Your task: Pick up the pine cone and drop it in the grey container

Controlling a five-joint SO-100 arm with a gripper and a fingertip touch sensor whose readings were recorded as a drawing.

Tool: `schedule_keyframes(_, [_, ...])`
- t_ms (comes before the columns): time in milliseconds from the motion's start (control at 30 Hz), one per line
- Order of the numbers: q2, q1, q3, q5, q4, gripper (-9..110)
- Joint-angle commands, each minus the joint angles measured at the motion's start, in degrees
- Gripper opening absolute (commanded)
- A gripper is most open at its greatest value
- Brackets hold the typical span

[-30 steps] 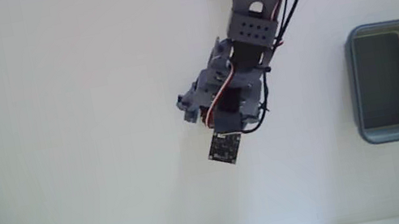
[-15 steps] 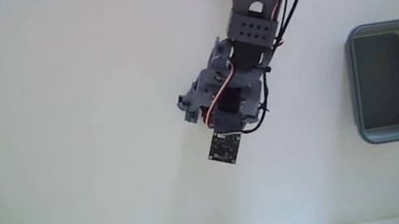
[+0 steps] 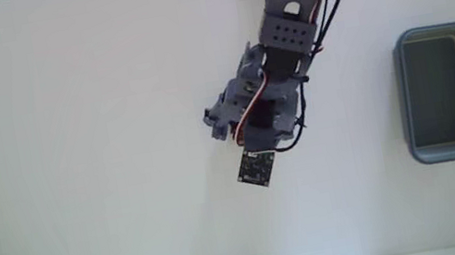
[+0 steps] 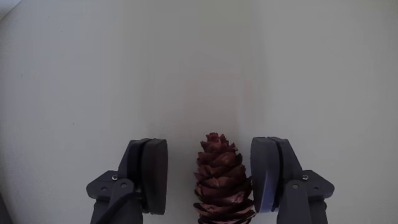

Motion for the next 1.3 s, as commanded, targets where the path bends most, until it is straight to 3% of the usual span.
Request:
schedule_keyframes(0, [1.33, 0.07, 0.16, 0.26, -1.03, 79])
schedule_keyframes(1267, [1.33, 0.07, 0.16, 0.26, -1.03, 68])
